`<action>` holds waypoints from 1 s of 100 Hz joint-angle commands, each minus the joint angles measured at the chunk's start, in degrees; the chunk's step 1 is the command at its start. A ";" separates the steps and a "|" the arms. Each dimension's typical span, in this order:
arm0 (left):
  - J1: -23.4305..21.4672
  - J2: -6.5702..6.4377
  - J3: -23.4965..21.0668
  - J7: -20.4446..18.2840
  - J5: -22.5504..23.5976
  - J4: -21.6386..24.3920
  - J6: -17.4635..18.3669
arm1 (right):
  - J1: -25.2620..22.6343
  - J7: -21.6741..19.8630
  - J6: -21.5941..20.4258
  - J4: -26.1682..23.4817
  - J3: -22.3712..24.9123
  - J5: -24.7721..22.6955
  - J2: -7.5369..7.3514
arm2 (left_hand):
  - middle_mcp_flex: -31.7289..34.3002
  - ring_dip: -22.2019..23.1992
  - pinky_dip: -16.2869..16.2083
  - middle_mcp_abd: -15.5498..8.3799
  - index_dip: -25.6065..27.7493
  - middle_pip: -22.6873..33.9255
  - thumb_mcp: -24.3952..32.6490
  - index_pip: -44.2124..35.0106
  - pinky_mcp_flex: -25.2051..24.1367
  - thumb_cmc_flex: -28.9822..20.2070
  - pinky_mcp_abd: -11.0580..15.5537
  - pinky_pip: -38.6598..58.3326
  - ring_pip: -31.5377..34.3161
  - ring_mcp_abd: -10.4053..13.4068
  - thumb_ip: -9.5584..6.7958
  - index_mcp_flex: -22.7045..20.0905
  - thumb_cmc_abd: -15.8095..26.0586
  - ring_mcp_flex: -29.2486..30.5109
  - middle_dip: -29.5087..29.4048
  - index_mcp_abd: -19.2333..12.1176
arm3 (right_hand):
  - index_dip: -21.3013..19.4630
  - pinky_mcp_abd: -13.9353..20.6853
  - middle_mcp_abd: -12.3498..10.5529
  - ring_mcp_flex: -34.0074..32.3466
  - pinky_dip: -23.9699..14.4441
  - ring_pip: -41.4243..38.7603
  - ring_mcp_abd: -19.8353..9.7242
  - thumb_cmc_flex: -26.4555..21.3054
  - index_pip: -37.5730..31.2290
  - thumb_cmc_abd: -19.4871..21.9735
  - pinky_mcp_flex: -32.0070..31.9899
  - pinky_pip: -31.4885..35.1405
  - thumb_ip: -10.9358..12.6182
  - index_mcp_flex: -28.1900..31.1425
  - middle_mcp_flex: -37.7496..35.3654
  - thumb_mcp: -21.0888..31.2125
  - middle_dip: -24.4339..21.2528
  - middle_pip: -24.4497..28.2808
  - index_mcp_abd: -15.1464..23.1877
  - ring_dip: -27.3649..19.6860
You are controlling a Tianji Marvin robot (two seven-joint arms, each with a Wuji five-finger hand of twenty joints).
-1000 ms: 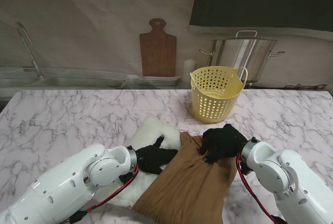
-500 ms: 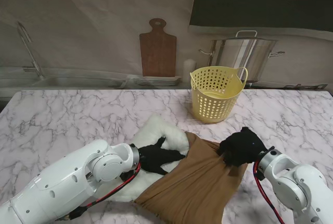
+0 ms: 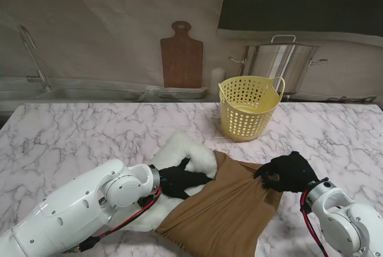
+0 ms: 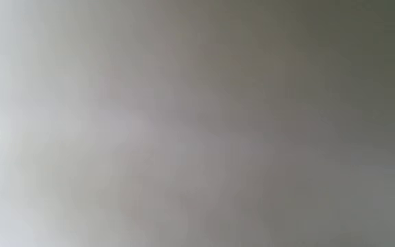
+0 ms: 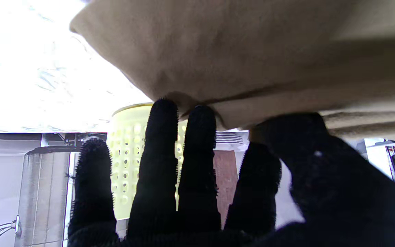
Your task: Remove the pillowcase from the pillow and put it in the laundry basket
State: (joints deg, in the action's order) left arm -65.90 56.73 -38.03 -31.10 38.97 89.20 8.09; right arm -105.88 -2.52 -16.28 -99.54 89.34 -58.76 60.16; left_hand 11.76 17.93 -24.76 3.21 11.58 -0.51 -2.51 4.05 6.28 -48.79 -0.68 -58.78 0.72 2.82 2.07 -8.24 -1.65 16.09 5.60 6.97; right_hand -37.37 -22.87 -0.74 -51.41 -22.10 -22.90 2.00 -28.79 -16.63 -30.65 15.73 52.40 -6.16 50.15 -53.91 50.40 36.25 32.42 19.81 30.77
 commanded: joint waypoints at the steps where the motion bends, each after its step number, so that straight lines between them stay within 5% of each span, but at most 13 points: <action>1: -2.06 -2.00 1.51 -3.02 0.76 -5.27 -0.83 | -0.81 -0.08 0.86 -1.15 0.49 -0.22 0.00 | 0.98 2.25 -0.34 0.80 0.68 2.86 0.99 -3.56 0.72 -5.39 -4.38 94.55 9.16 -12.77 -1.14 -2.24 -3.46 7.50 0.95 -1.47 | -4.85 0.29 0.81 2.55 -1.29 2.80 0.85 2.16 -40.01 3.24 -1.98 -1.28 -0.33 -0.20 3.93 -4.94 -3.02 -3.05 -12.79 -2.10; 9: -2.16 -1.95 1.42 -2.71 0.79 -5.38 -0.61 | -1.24 -0.46 0.65 -2.96 0.32 2.94 0.31 | 1.13 2.26 -0.37 0.86 0.71 2.93 0.99 -3.59 0.73 -5.41 -4.38 94.54 9.17 -12.80 -1.13 -2.34 -3.37 7.52 0.99 -1.49 | 2.64 0.26 1.94 5.85 -1.73 5.25 1.76 5.42 -25.06 6.94 -3.37 -2.10 1.26 -8.55 9.58 -9.71 -6.73 -6.20 -12.35 -4.06; 12: -2.20 -1.93 1.40 -2.61 0.81 -5.41 -0.58 | -1.43 -0.72 0.57 -3.65 0.28 3.89 0.42 | 1.10 2.27 -0.38 0.81 0.72 2.92 0.98 -3.59 0.74 -5.41 -4.40 94.55 9.19 -12.77 -1.13 -2.34 -3.37 7.54 0.98 -1.47 | 3.05 0.36 2.33 7.18 -1.89 6.19 2.07 6.80 -18.25 8.84 -3.75 -2.43 3.15 -11.75 12.29 -11.05 -8.10 -7.09 -13.26 -4.81; 22: -2.30 -1.84 1.36 -2.20 0.89 -5.55 -0.48 | -1.66 0.19 0.08 -5.38 -0.08 5.86 0.80 | 1.09 2.29 -0.43 0.94 0.68 2.93 1.00 -3.46 0.82 -5.49 -4.40 94.60 9.23 -12.91 -1.14 -2.02 -3.32 7.61 0.99 -1.45 | 5.77 -0.65 3.02 10.91 -1.85 9.72 3.92 10.62 -5.97 9.93 -4.82 -3.74 3.00 -23.35 20.16 -15.74 -12.02 -9.68 -16.37 -7.64; 36: -2.30 -1.81 1.45 -1.97 1.01 -5.55 -0.39 | -1.69 -0.33 2.81 -8.05 -1.71 8.81 1.14 | 1.10 2.32 -0.46 1.03 0.68 2.96 0.99 -3.51 0.80 -5.52 -4.33 94.63 9.27 -12.83 -1.15 -2.06 -3.23 7.62 1.01 -1.40 | 11.55 -4.51 7.15 16.91 0.24 16.18 14.63 18.66 9.47 12.63 -4.67 -6.06 1.95 -39.07 30.84 -20.22 -22.57 -16.61 -21.41 -15.87; 50: -2.42 -1.82 1.50 -1.81 1.12 -5.43 -0.16 | 0.85 -2.96 8.54 -8.14 -5.66 5.29 0.65 | 1.06 2.32 -0.47 1.02 0.70 2.94 0.94 -3.53 0.74 -5.38 -4.31 94.62 9.26 -12.84 -1.14 -2.09 -3.18 7.57 1.01 -1.39 | 12.28 -6.84 8.89 17.29 0.31 15.24 14.21 24.12 15.79 13.78 -4.22 -4.63 1.17 -41.15 35.26 -19.07 -26.31 -18.95 -23.49 -16.53; 65: -3.27 -1.91 0.75 -1.89 1.61 -4.97 0.19 | 7.25 -5.85 14.56 -3.08 -12.74 1.74 -0.05 | 1.03 2.31 -0.46 1.08 0.73 2.91 0.94 -3.55 0.69 -5.32 -4.30 94.58 9.23 -12.87 -1.14 -2.15 -3.13 7.45 1.00 -1.37 | 5.04 -5.46 8.22 7.92 -6.22 8.93 10.44 21.46 6.80 10.42 2.35 4.47 1.12 -38.75 33.86 -17.62 -24.01 -14.15 -26.32 -11.03; 70: -3.69 -1.96 0.29 -2.00 1.91 -4.81 0.33 | 9.37 -6.41 16.38 -0.99 -15.22 1.16 -0.20 | 1.05 2.31 -0.46 1.16 0.74 2.91 0.94 -3.55 0.68 -5.33 -4.34 94.57 9.23 -12.94 -1.13 -2.16 -3.14 7.45 1.00 -1.36 | 3.13 -3.67 7.88 3.21 -8.88 5.49 8.91 16.93 4.21 8.48 4.84 7.72 1.35 -37.45 31.87 -18.17 -22.81 -11.64 -25.98 -8.17; 80: -4.59 -2.11 -0.68 -2.51 2.34 -4.50 0.64 | 12.69 -6.91 17.34 2.78 -18.94 1.33 -0.43 | 1.01 2.30 -0.44 1.22 0.77 2.86 0.92 -3.57 0.67 -5.25 -4.34 94.52 9.23 -12.93 -1.13 -2.19 -3.07 7.46 0.99 -1.31 | 1.25 0.35 3.43 -10.72 -13.59 -5.80 3.81 -0.18 -0.85 6.85 10.43 14.57 2.92 -30.98 17.10 -24.97 -19.93 -4.50 -21.80 -0.99; 86: -4.86 -2.22 -0.97 -2.88 2.41 -4.52 0.74 | 13.84 -6.77 16.57 4.54 -20.10 1.83 -0.51 | 0.96 2.27 -0.44 1.21 0.78 2.81 0.90 -3.59 0.65 -5.20 -4.36 94.49 9.17 -12.95 -1.12 -2.23 -3.09 7.34 0.97 -1.37 | 1.32 3.00 0.46 -18.49 -14.82 -13.51 0.45 -10.31 -6.05 6.76 13.54 18.34 4.06 -20.89 2.85 -24.84 -17.18 0.93 -17.12 2.41; 88: -4.87 -2.27 -0.98 -3.08 2.40 -4.54 0.69 | 14.06 -6.54 16.33 5.00 -20.34 2.00 -0.51 | 0.88 2.27 -0.43 1.24 0.78 2.77 0.88 -3.58 0.63 -5.14 -4.35 94.47 9.15 -12.86 -1.11 -2.21 -3.03 7.31 0.96 -1.34 | 3.08 4.09 -0.17 -20.29 -14.76 -15.85 -0.46 -11.74 -9.57 6.07 14.42 19.58 3.32 -17.01 -1.97 -20.56 -15.16 2.55 -15.56 3.15; 93: -4.81 -2.37 -0.94 -3.49 2.45 -4.67 0.53 | 14.23 -5.97 15.23 5.78 -20.36 1.95 -0.56 | 0.78 2.25 -0.41 1.25 0.80 2.70 0.89 -3.58 0.58 -5.12 -4.34 94.40 9.11 -12.96 -1.12 -2.21 -2.99 7.23 0.94 -1.34 | 16.96 6.41 -2.02 -23.71 -14.24 -24.19 -2.93 -15.10 -30.59 3.62 17.19 22.64 -1.23 -11.45 -14.03 -11.79 -10.05 8.43 -10.56 6.04; 100: -4.48 -2.50 -0.64 -4.17 2.34 -4.89 0.04 | 13.71 -4.15 13.47 6.18 -19.78 0.61 -0.58 | 0.65 2.22 -0.38 1.31 0.84 2.61 0.88 -3.62 0.49 -5.03 -4.31 94.30 9.05 -12.89 -1.11 -2.30 -2.91 7.10 0.91 -1.36 | 18.35 8.13 -1.77 -24.42 -13.95 -37.26 -5.77 -15.77 -36.92 4.37 20.33 26.55 -3.27 -4.46 -19.06 -6.17 -5.12 13.28 -8.97 8.34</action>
State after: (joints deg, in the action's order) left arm -68.39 56.59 -40.57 -31.11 40.40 89.53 9.44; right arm -90.76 -7.74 -2.12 -94.29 69.08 -56.54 59.70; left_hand 10.84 17.48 -24.75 2.90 11.58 -1.20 -2.75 4.56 5.60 -48.79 -0.26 -58.81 -1.17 3.58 2.07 -7.73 -1.07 15.63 5.18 6.48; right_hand -19.97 -16.71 0.13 -67.89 -35.68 -44.35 5.54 -34.68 -43.60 -27.15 33.84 74.95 -11.38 39.05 -63.36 31.87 24.27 33.30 5.91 34.25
